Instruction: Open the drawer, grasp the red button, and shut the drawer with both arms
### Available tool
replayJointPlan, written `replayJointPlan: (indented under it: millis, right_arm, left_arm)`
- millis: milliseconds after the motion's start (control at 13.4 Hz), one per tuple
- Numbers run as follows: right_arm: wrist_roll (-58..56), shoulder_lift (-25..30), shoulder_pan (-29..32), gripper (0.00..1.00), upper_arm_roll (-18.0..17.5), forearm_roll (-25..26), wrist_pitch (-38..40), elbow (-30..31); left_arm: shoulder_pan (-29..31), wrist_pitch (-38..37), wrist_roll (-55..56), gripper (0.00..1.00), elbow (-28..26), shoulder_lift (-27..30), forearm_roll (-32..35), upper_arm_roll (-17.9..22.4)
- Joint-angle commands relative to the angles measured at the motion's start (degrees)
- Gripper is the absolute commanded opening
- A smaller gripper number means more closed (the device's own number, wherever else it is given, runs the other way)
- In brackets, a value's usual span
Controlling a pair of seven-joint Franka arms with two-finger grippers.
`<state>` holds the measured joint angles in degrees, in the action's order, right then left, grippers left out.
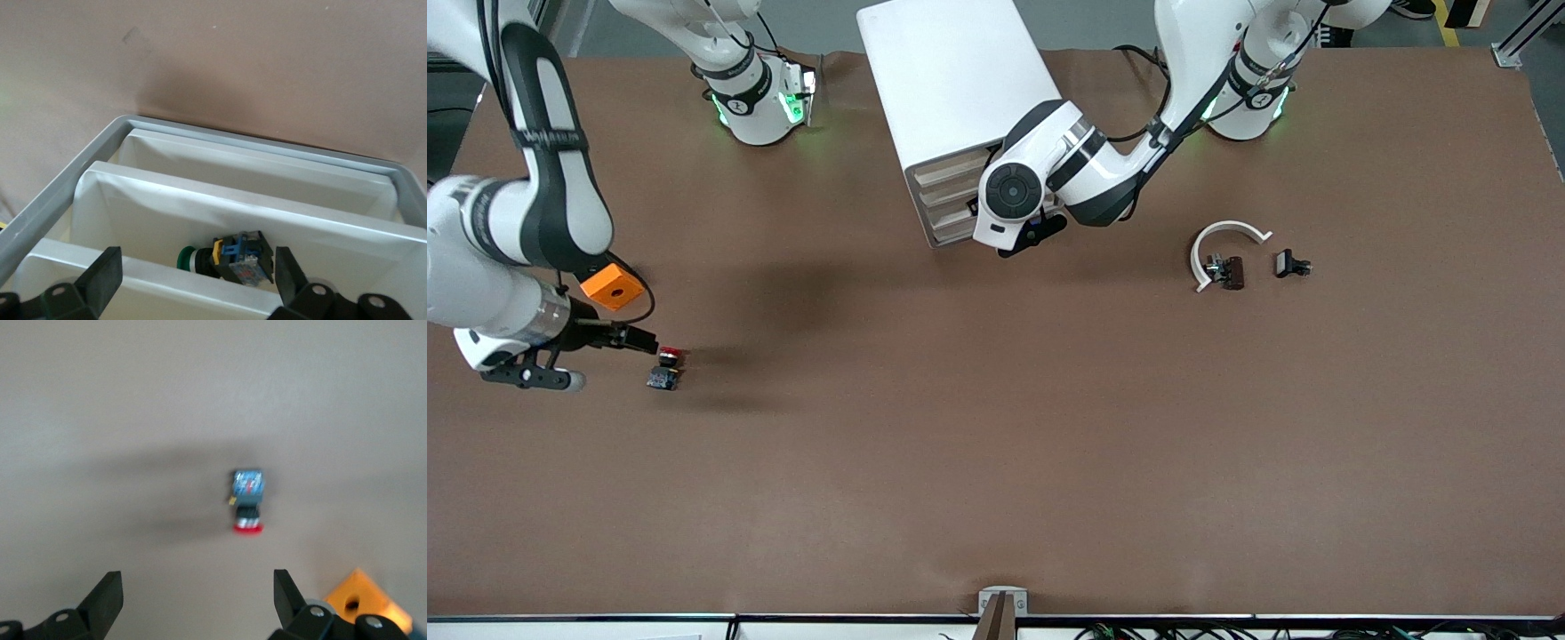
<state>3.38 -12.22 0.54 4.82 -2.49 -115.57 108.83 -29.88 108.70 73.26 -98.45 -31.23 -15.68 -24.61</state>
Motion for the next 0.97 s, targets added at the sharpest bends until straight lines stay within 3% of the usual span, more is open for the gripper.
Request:
replayJointPlan:
  millis: [0,224,447,596,894]
  right_arm:
    - [10.5,3.5,-4.3,1.00,-0.1,0.4,10.9,-5.2]
    - [12.1,6.7,-6.4,1.00,-0.3,0.3,14.3,-7.8]
    - [4.0,8.4,-6.5,1.00,0.1,0.3,20.1,-12.2]
    - [2.2,8.3,-6.2,1.00,0.4,0.3,26.6,-17.5]
    - [1.5,8.1,-5.4,1.00,0.5,1.1,30.4,-18.8]
  left_arm:
    - [1.8,0.6,0.4,1.00,2.6,-0.7,0.0,1.7]
    - [7.8,-0.1,0.0,1.00,4.2,1.2,0.2,2.8]
    - [12.9,-0.3,-0.3,1.00,4.5,4.5,14.6,2.6]
    - [17.5,-0.4,-3.6,1.00,5.9,5.8,19.4,2.5]
    - [26.0,-0.7,-17.4,1.00,7.4,9.9,20.0,2.6]
